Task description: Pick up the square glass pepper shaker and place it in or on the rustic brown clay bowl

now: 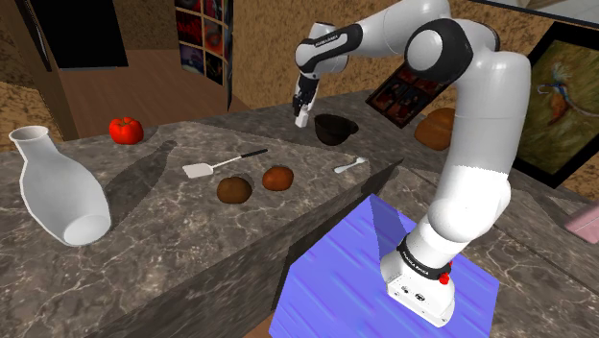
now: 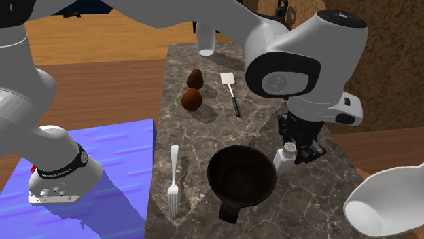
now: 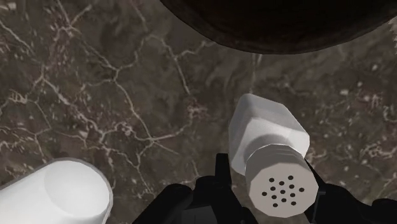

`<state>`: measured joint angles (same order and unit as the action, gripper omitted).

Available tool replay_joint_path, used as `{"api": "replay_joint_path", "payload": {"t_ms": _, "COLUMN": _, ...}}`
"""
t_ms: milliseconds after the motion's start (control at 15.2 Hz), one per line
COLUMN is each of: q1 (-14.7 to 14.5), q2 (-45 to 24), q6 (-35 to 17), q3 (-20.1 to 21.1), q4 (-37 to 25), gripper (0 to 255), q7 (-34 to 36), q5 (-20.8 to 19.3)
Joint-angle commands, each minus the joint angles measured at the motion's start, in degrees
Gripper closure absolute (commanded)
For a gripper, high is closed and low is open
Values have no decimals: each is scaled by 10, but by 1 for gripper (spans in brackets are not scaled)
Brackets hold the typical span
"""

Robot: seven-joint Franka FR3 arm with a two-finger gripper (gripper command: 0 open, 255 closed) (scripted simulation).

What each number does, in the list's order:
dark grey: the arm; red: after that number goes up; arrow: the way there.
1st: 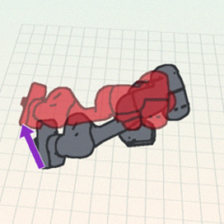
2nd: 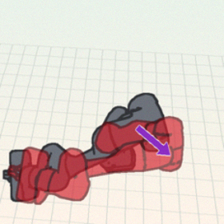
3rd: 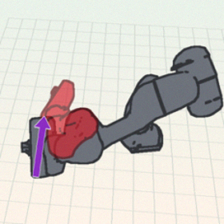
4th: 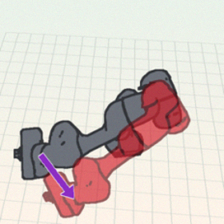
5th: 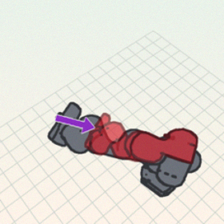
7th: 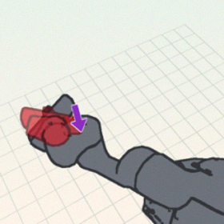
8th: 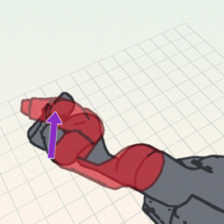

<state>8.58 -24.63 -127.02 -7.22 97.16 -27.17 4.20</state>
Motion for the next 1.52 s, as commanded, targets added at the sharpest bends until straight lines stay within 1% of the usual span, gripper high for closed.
{"api": "replay_joint_path", "payload": {"t_ms": 0, "q1": 0, "q2": 6, "q6": 13, "q3": -1, "q4": -7, "gripper": 255, "q7": 1, "q5": -1}}
{"api": "replay_joint_path", "payload": {"t_ms": 726, "q1": -1, "q2": 34, "q6": 86, "q3": -3, "q4": -52, "gripper": 255, "q7": 5, "q5": -7}}
{"api": "replay_joint_path", "payload": {"t_ms": 1452, "q1": 0, "q2": 48, "q6": 164, "q3": -5, "q4": -117, "gripper": 255, "q7": 7, "q5": -10}}
